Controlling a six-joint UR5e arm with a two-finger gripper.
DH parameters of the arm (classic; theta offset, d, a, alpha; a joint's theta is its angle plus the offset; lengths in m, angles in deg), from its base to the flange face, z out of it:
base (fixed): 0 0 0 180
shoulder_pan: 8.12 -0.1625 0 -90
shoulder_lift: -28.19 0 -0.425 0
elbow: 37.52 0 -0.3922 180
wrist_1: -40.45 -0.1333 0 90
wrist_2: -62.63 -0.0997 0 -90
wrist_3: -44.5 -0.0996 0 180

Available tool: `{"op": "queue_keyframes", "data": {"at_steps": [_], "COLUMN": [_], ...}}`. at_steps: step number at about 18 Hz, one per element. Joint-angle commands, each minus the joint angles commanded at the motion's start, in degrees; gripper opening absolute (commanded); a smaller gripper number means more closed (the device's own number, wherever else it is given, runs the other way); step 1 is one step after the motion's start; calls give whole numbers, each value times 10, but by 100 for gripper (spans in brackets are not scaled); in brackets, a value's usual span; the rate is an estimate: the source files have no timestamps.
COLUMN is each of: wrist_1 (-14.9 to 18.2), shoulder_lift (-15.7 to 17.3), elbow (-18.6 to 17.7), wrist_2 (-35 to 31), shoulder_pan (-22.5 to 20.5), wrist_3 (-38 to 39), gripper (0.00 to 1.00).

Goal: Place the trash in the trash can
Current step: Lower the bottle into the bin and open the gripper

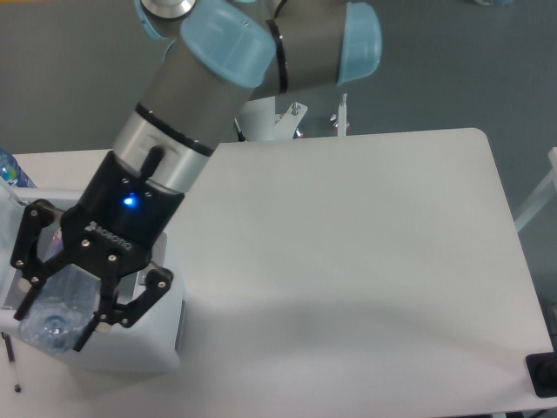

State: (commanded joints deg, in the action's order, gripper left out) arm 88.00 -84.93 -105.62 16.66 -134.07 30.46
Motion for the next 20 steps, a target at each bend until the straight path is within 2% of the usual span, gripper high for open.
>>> {"op": "queue_keyframes", "data": {"at_steps": [1,5,7,8,9,10,11,15,20], "wrist_1": [0,0,0,1,1,1,1,1,1], "shoulder_lift": [4,10,10,11,13,16,19,22,36], "elbow": [-8,-12,-13,-15,-19,-24,-27,-40,-40], "wrist_2": [-1,-1,-2,-3,-4,-4,-4,-4,-3], "shoulder_pan": [1,5,5,5,5,5,4,-18,-91], "wrist_3": [-12,-13,-13,-13,-13,-13,-13,-14,-18], "gripper": [43,59,74,75,80,94,100,100,100]}}
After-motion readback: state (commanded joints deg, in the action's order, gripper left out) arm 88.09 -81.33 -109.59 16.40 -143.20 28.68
